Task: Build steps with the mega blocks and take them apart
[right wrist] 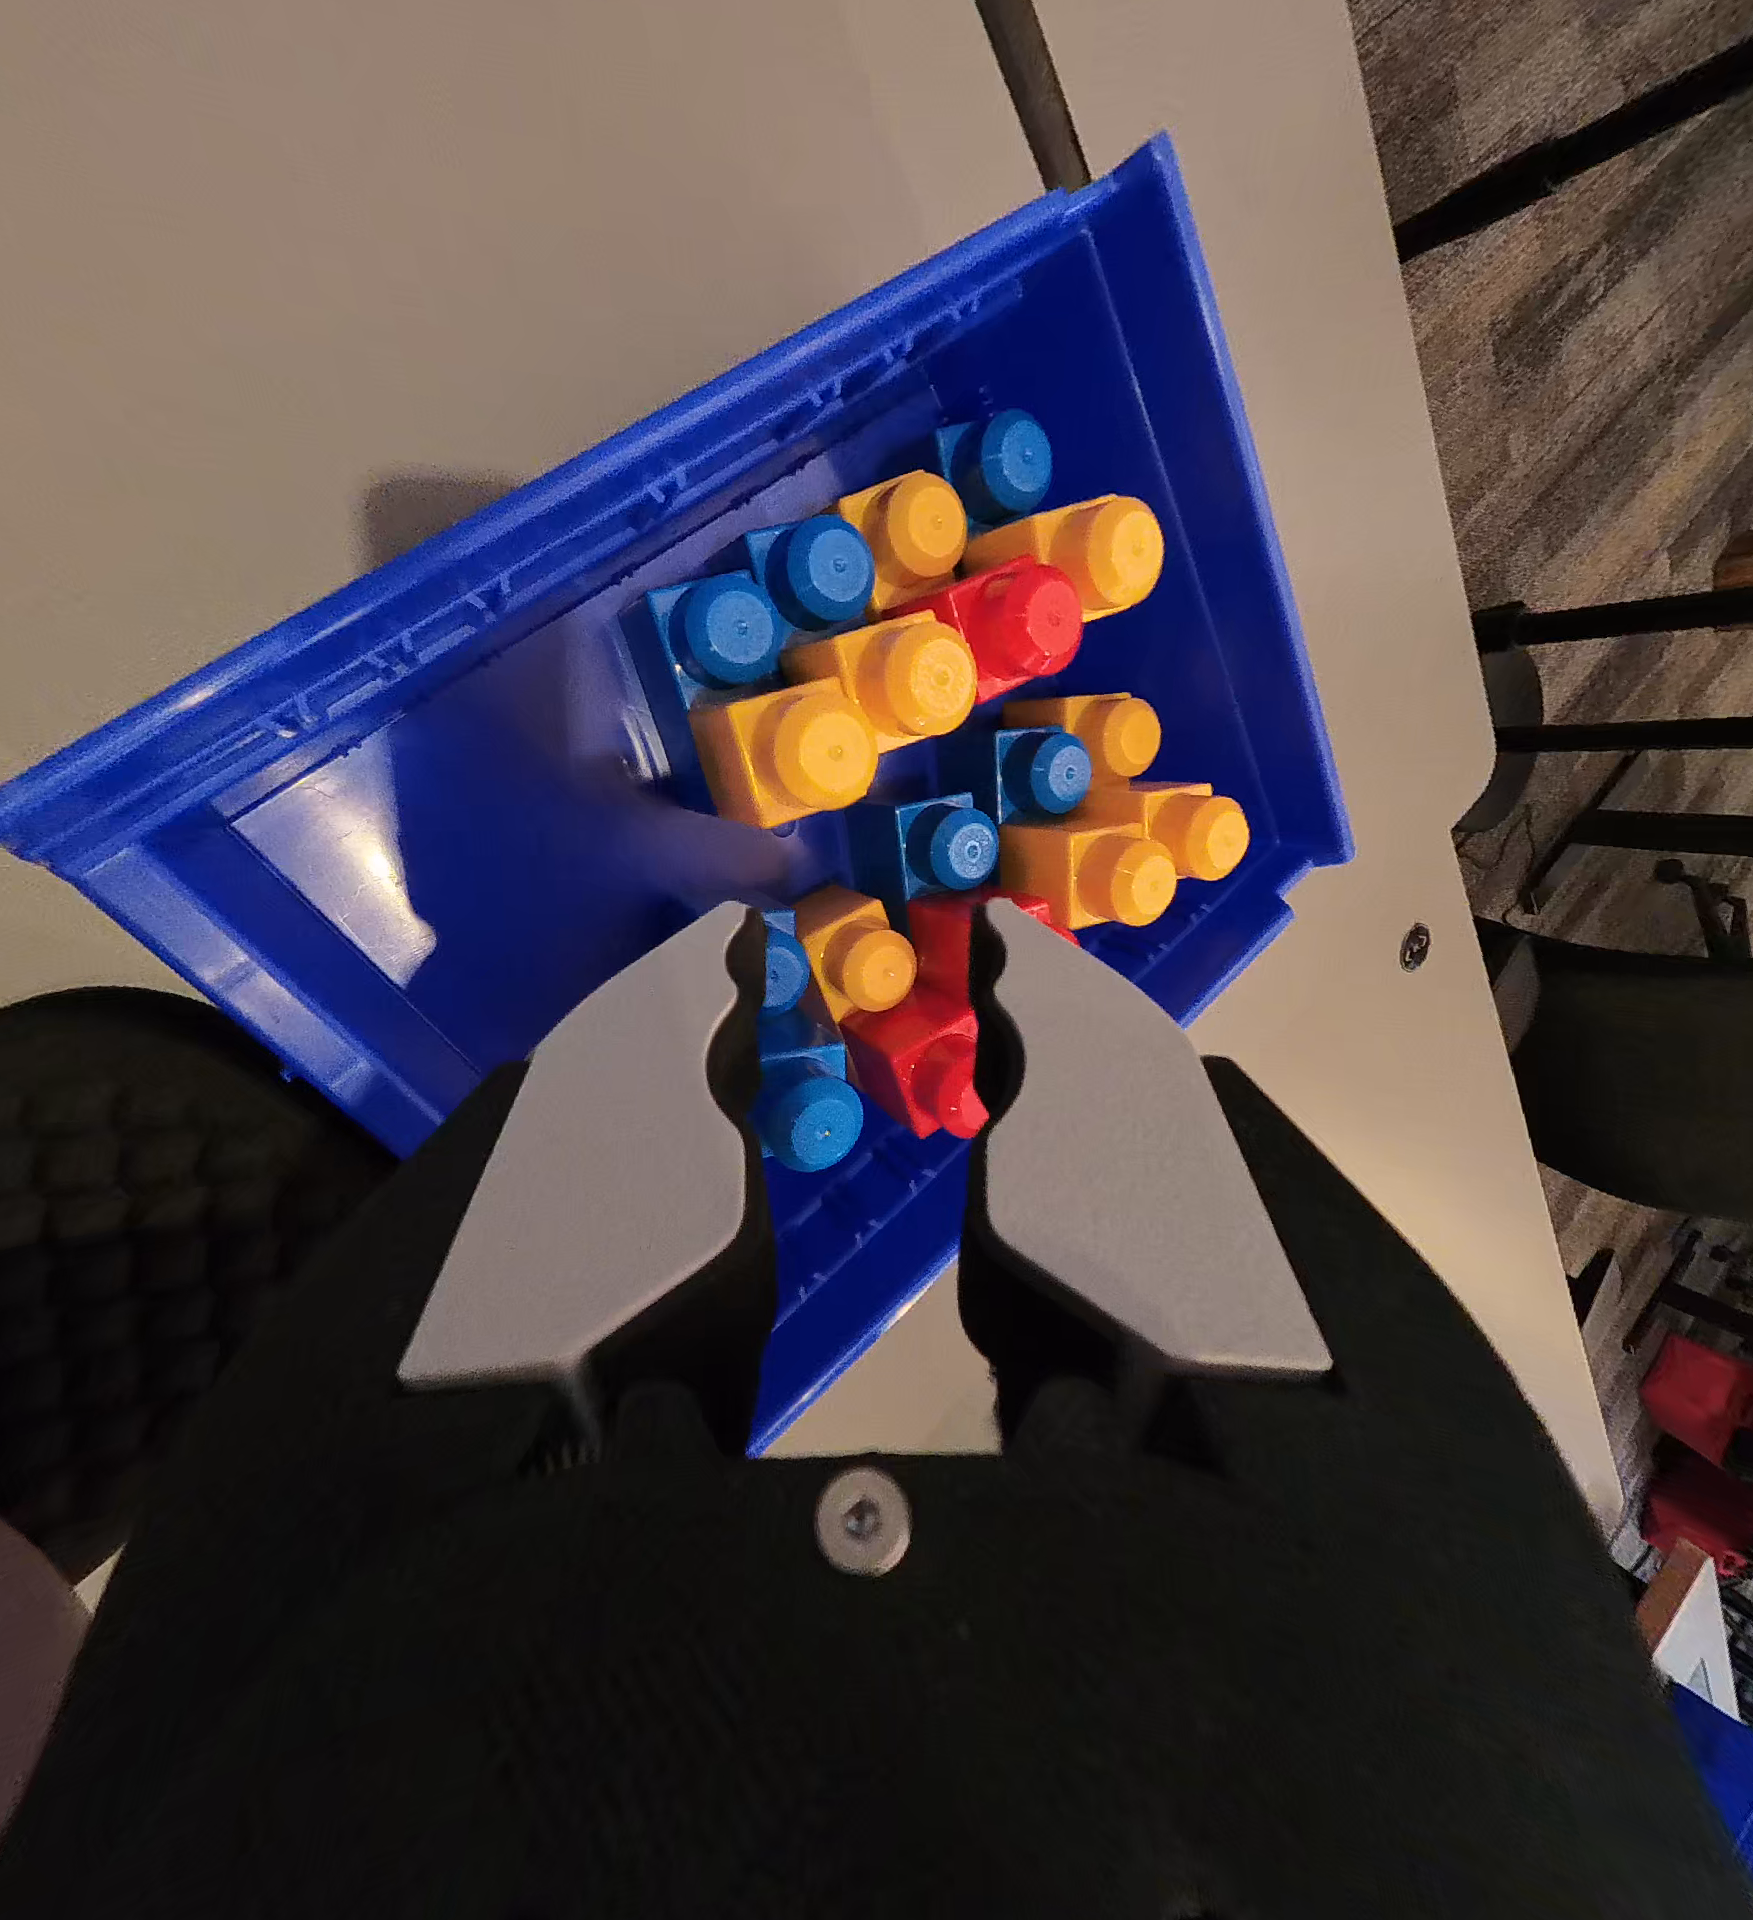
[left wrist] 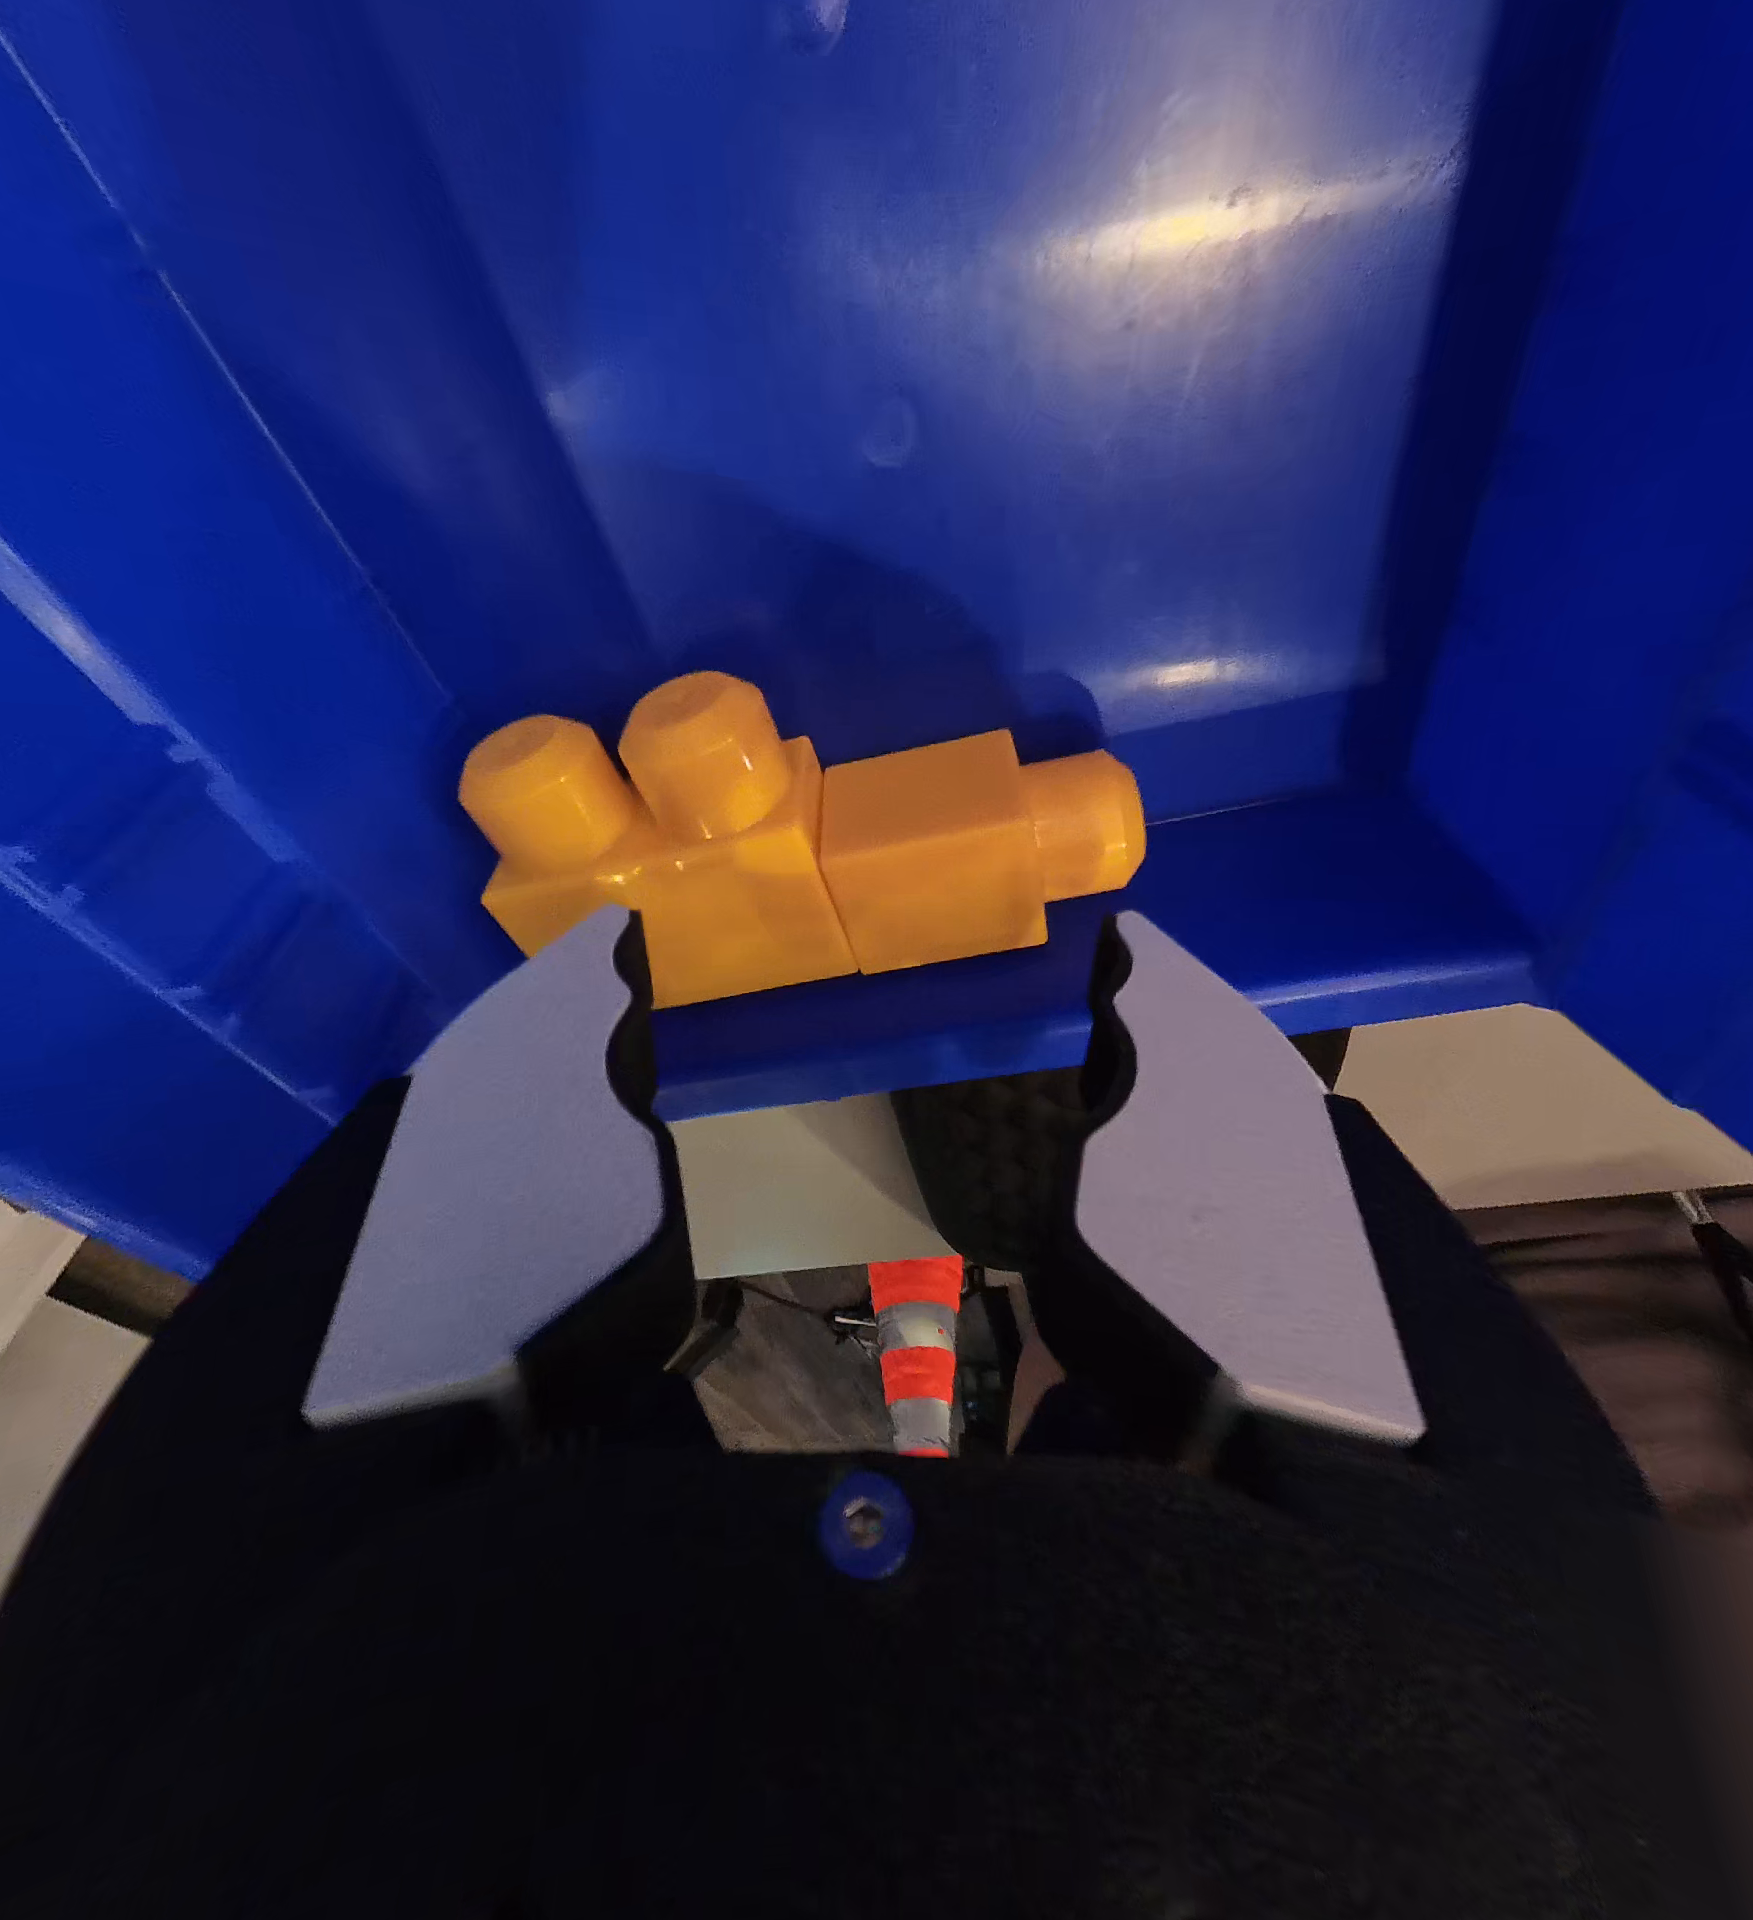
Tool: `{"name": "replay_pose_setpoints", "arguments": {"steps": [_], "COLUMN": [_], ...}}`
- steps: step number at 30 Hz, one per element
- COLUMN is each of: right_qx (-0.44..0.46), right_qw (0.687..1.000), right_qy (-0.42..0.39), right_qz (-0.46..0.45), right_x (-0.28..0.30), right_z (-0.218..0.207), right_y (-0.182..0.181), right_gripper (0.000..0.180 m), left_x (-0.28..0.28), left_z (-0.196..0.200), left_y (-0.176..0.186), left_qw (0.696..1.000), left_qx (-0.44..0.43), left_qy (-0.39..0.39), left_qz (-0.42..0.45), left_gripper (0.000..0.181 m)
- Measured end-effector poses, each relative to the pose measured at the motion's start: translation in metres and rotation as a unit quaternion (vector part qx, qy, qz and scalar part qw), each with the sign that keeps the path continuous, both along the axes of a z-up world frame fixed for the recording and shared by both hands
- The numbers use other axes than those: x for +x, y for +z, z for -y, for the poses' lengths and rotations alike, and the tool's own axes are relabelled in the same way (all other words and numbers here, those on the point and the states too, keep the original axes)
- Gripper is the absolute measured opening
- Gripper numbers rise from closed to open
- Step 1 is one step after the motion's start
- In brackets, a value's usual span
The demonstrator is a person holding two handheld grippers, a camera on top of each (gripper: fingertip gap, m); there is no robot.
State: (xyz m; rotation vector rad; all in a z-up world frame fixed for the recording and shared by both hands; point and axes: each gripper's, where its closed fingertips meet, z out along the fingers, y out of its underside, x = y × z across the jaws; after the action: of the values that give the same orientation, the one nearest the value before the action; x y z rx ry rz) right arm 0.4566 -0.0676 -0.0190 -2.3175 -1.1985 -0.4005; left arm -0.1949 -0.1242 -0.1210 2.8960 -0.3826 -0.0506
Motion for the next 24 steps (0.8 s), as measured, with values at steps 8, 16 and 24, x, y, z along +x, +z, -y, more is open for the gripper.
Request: {"name": "replay_pose_setpoints", "arguments": {"steps": [8,16,24], "right_qx": [-0.025,-0.043,-0.050], "right_qw": [1.000,0.999,0.998], "right_qy": [0.008,0.007,0.011], "right_qz": [0.017,0.022,0.026], "right_x": [-0.007,-0.007,-0.009], "right_z": [0.000,0.003,0.004], "right_y": [-0.010,-0.016,-0.017], "right_gripper": [0.039,0.037,0.035], "left_x": [-0.011,-0.015,-0.015], "left_z": [0.003,0.007,0.008], "left_y": [-0.002,-0.010,-0.016], "left_qw": [0.999,0.997,0.996], "left_qx": [-0.012,-0.041,-0.056], "left_qy": [0.043,0.041,0.050], "left_qz": [-0.022,-0.047,-0.050], "left_gripper": [0.098,0.116,0.116]}}
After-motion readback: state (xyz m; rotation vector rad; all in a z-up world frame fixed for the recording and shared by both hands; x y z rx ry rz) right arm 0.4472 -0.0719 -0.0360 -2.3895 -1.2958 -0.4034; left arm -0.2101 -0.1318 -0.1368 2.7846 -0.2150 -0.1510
